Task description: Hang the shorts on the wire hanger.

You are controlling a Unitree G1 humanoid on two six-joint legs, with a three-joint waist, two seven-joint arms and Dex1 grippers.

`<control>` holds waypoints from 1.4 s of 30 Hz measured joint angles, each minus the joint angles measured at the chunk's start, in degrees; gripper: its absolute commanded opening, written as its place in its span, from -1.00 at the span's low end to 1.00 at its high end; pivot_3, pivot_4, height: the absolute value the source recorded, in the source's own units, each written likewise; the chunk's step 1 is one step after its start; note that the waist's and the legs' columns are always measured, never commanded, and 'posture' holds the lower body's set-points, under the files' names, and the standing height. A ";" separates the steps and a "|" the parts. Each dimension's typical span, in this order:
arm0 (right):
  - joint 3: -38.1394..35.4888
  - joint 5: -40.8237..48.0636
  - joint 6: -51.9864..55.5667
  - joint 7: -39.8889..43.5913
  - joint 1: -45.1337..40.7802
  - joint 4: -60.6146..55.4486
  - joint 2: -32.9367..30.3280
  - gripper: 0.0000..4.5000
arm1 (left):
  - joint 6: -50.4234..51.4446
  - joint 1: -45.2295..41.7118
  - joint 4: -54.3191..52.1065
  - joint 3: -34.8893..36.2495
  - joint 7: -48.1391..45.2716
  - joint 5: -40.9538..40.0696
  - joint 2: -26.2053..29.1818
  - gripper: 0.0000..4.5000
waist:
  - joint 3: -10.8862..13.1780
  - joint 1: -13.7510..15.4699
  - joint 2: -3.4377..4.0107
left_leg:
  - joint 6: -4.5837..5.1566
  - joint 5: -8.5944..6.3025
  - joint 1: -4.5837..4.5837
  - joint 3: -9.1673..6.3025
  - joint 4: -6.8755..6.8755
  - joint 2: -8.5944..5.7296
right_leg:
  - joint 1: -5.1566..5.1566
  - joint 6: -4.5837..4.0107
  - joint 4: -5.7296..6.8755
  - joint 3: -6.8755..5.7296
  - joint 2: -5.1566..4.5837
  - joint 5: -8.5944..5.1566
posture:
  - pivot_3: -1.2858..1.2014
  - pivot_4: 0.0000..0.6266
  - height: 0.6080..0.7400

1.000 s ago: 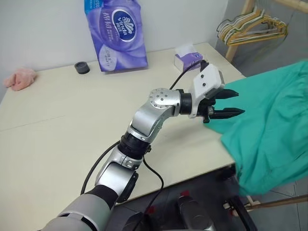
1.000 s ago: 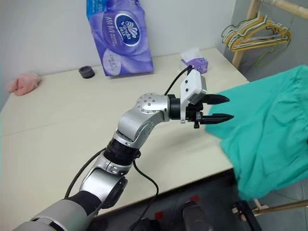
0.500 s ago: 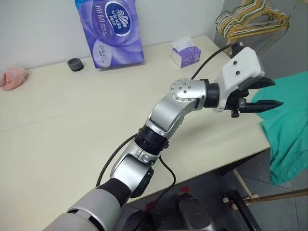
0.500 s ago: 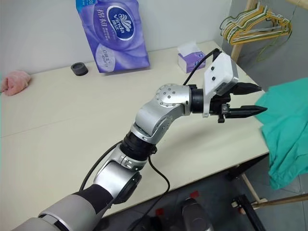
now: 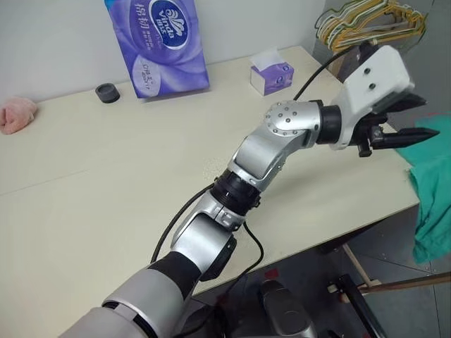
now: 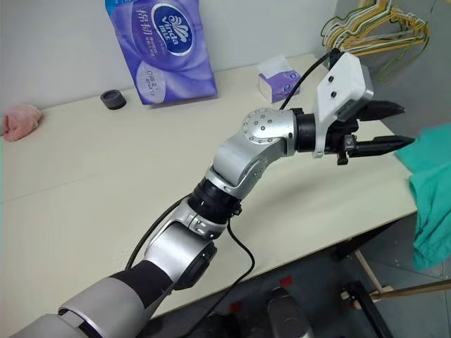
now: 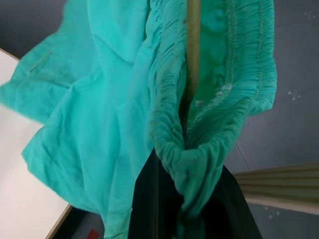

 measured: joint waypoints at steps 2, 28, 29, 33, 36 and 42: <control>2.55 -3.54 -0.13 3.32 -2.81 2.31 0.27 -1.00 | -1.21 -1.61 1.96 0.76 -0.01 -0.35 -0.17 0.17 | 0.05 0.05 0.05 | 0.00 0.00 -0.01 0.02 0.00 -0.03 | -0.01 0.01 0.00 0.03 -0.04 0.00 | -0.25 -0.31 1.00; -3.09 -26.90 6.98 14.96 -10.44 -0.18 6.24 -0.20 | -10.01 -9.51 15.15 2.31 -3.97 -2.53 -0.87 0.18 | 0.07 0.08 0.06 | -0.01 -0.01 -0.03 -0.01 0.01 -0.03 | -0.04 0.07 0.07 0.03 -0.10 0.02 | -0.27 -0.34 1.00; -3.68 -27.31 7.09 14.95 -10.46 -0.72 6.31 -0.02 | -10.03 -9.62 15.15 2.31 -3.97 -2.59 -0.89 0.18 | 0.06 0.06 0.06 | -0.01 -0.01 -0.03 -0.01 0.01 -0.03 | -0.05 0.07 0.08 0.03 -0.10 0.02 | -0.28 -0.37 1.00; -7.71 -29.28 9.69 14.64 -12.08 -3.31 7.19 0.59 | -10.12 -9.73 15.15 2.31 -4.09 -3.16 -0.91 0.18 | 0.04 -0.15 0.11 | -0.02 -0.01 -0.02 -0.01 0.02 -0.03 | -0.05 0.07 0.12 0.04 -0.09 0.02 | -0.29 -0.40 1.00; -11.70 -30.65 13.08 13.82 -13.02 -7.26 8.83 0.98 | -10.12 -9.75 15.15 2.22 -4.48 -3.45 -0.93 0.18 | 0.02 -0.25 0.13 | -0.02 -0.01 -0.01 0.00 0.02 -0.03 | -0.05 0.07 0.14 0.04 -0.09 0.02 | -0.30 -0.41 1.00; -16.21 -33.54 19.42 13.83 -9.98 -22.98 11.28 0.98 | -10.33 -9.77 15.14 2.17 -4.94 -3.60 -0.96 0.18 | -0.12 -0.20 0.37 | -0.02 -0.01 -0.14 -0.01 0.05 -0.03 | -0.22 0.08 0.20 0.04 -0.09 0.02 | -0.30 -0.44 1.00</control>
